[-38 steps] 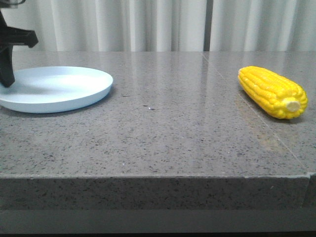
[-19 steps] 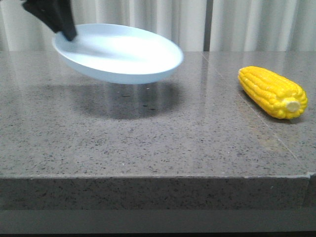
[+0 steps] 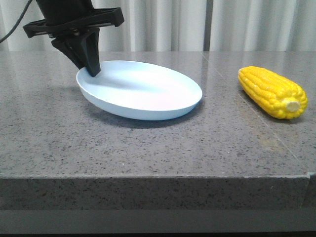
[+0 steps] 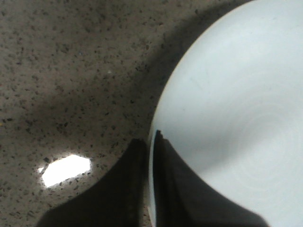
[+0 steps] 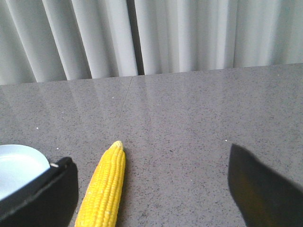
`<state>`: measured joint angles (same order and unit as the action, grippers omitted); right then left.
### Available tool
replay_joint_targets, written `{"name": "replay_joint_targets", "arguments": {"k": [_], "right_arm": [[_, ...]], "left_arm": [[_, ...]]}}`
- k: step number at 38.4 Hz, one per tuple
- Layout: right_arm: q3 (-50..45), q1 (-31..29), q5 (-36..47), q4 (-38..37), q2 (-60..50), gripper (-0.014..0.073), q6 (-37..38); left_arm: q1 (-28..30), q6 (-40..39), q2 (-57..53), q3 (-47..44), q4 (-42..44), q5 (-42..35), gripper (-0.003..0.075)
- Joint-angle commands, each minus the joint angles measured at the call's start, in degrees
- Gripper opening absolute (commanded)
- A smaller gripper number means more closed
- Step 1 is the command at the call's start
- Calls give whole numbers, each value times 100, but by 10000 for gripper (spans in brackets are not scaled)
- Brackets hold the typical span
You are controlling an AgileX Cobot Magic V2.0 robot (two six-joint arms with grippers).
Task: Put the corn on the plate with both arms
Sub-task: 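Lift the plate with the left gripper and slide it toward the table center, then release the plate and raise the left gripper away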
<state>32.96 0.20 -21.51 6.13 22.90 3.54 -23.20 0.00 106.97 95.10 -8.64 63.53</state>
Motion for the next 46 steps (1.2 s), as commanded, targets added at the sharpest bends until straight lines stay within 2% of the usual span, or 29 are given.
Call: {"name": "replay_joint_targets", "arguments": {"k": [1, 4, 7, 9, 15, 18, 24, 31, 41, 46], "right_arm": [[217, -14, 429, 45, 79, 664, -62], [217, -14, 429, 45, 79, 664, -62], [217, -14, 429, 45, 79, 664, -62], [217, -14, 429, 45, 79, 664, -62], [217, -14, 429, 45, 79, 664, -62], [217, -14, 429, 45, 79, 664, -62], [217, -14, 429, 45, 79, 664, -62], [217, -14, 429, 45, 79, 664, -62], [217, -14, 429, 45, 79, 664, -62], [217, -14, 429, 45, 79, 664, -62]], "left_arm": [[-44, 0, -301, 172, -90, -203, 173], [-44, 0, -310, 172, -69, -203, 315], [-34, 0, -373, 172, 17, -203, 403], [-34, 0, -503, 172, 168, -203, 425], [101, -157, -1164, 149, 864, -158, 418], [306, -246, -1509, -5, 1100, -158, 361], [906, -309, -2233, -677, 1249, -250, 136], [1416, -309, -3296, -1911, 1261, -1003, -20], [1404, -309, -5891, -4691, 1251, -3563, -20], [1404, -309, -7270, -5724, 1265, -3813, -20]]}}
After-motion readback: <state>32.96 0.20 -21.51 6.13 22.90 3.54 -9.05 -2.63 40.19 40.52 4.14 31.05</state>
